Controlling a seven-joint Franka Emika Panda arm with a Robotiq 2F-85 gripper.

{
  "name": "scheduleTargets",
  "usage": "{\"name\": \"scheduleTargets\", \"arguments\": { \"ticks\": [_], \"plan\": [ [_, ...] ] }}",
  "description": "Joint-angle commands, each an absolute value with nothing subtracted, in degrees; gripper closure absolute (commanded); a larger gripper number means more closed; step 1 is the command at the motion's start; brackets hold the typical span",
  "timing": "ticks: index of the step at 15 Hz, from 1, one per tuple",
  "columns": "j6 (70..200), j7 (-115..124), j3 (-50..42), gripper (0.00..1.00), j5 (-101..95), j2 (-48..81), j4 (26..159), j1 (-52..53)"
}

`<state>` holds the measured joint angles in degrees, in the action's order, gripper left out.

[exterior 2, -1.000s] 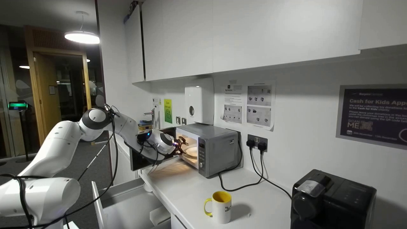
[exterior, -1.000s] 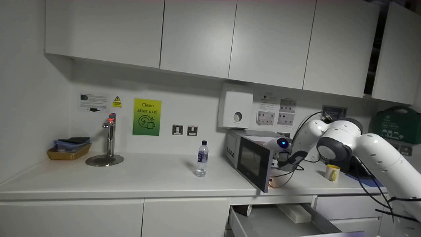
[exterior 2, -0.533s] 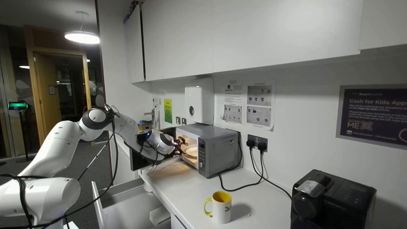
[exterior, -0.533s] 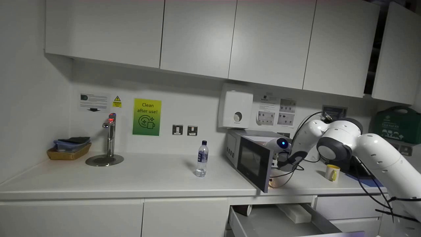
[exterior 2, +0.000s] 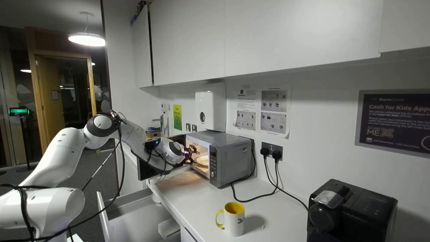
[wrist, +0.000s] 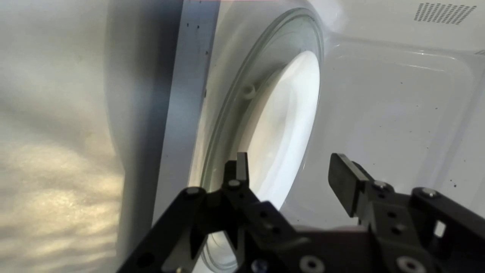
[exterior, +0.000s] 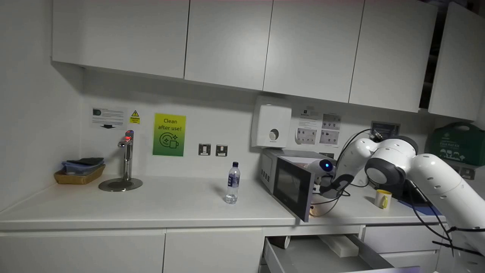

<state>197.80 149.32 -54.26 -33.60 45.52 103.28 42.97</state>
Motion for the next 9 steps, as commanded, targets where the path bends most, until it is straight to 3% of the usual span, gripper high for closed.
{"name": "scheduleTargets", "arguments": {
  "ticks": [1,8,9],
  "plan": [
    [197.97,149.21,-54.48,0.39,-32.27,43.21,105.78,43.71],
    [197.98,149.23,-54.17,0.38,-30.58,43.17,106.48,43.30],
    [197.37,137.87,-50.26,0.38,-20.83,41.33,108.25,41.98]
  ]
}}
